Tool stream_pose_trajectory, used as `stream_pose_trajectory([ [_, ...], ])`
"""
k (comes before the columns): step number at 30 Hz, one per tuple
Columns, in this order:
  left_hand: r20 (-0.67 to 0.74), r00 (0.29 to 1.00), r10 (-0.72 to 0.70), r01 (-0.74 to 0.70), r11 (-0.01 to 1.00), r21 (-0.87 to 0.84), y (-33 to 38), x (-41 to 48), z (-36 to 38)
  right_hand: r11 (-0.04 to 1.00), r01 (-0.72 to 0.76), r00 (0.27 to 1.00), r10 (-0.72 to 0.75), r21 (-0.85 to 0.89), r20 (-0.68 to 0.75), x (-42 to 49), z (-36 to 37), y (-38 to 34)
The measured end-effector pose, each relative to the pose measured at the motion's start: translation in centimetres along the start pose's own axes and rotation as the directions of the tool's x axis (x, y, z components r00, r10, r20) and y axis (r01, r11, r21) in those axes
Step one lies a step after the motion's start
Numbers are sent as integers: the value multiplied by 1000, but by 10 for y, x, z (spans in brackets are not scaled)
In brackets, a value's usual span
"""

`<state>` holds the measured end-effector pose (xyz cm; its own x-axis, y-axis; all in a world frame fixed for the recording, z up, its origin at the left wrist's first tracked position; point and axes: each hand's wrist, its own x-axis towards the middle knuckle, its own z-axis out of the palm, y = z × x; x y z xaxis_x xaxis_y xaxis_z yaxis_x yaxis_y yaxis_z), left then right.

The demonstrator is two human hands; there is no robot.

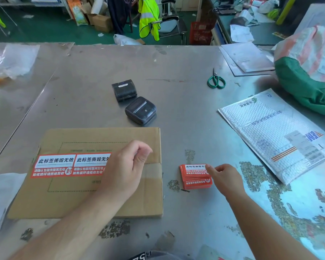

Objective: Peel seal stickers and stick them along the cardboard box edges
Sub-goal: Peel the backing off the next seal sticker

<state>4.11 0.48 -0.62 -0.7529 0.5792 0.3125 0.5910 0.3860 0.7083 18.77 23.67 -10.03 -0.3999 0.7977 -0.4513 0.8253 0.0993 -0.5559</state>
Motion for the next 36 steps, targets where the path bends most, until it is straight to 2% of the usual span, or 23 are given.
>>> stream_pose_trajectory([
  [5, 13, 1000, -15, 15, 1000, -22, -3, 0, 1, 997, -1, 999, 4, -79, 45, 7, 14, -8],
  [8, 32, 999, 7, -8, 999, 31, -3, 0, 2, 991, -16, 999, 21, -134, 30, 10, 19, -11],
  [13, 24, 1000, -2, 2, 1000, 25, -4, 1, 3, 990, -51, 999, 51, -135, -7, 17, 23, -2],
  [17, 20, 1000, -3, 3, 1000, 9, -3, 1, 3, 988, -107, 992, 114, -110, 54, 25, 21, -1],
  [20, 29, 999, -14, 14, 1000, 9, -2, 1, 2, 984, -175, 979, 178, -38, 103, 28, 18, -4],
  [23, 32, 999, -17, 16, 1000, 5, -1, 1, 1, 970, -211, 975, 200, 119, 96, 28, 9, -6],
  [28, 26, 1000, -18, 19, 999, -40, 1, 0, 0, 928, -228, 968, 183, 296, 170, 20, -5, -4],
  [31, 18, 999, -43, 44, 994, -102, 3, -2, -2, 855, -210, 970, 122, 474, 211, 10, -14, -5],
  [36, 61, 989, -132, 142, 970, -200, 9, -1, -6, 681, -144, 959, -84, 719, 271, -23, -33, -22],
])
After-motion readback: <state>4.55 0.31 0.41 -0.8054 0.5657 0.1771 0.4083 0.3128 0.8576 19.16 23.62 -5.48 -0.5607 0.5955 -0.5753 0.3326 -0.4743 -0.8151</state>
